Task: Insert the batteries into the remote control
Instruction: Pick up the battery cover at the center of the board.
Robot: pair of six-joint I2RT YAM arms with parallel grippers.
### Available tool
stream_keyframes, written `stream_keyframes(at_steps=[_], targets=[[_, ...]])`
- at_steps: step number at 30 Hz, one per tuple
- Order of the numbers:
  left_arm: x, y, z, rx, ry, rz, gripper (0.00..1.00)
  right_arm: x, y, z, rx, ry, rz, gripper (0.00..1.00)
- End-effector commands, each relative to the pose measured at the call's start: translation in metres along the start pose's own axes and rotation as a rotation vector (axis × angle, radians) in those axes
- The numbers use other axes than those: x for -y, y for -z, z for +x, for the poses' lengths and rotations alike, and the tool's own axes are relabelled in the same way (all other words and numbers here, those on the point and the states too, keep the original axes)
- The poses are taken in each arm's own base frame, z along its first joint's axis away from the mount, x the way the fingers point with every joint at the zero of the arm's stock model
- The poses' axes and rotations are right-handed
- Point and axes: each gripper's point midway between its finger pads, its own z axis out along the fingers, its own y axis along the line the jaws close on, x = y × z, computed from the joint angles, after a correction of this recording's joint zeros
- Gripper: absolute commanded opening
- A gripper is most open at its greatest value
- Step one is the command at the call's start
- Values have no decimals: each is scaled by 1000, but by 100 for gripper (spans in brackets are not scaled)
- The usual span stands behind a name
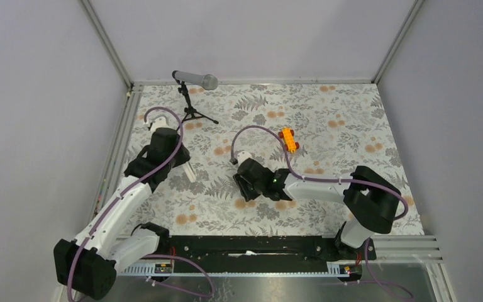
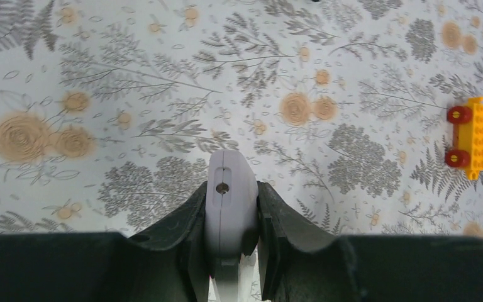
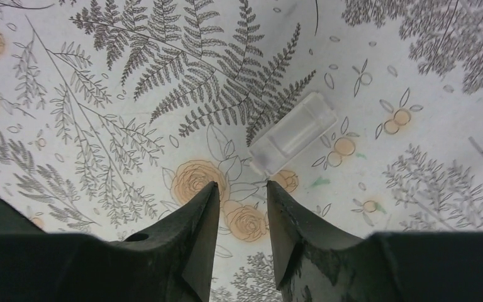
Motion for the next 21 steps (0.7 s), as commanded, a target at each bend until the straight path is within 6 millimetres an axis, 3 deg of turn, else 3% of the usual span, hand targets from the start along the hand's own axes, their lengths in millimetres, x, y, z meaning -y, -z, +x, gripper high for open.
stream_keyframes(at_steps=[1, 9, 21], targets=[[-12, 7, -5, -22, 35, 29, 0, 7, 1, -10, -67, 226, 40, 43], [-18, 10, -14, -44, 128, 79, 0, -13, -1, -1, -186, 496, -145, 46], [-18, 15, -29, -44, 199, 96, 0, 15, -17, 10, -362, 685, -48, 42]])
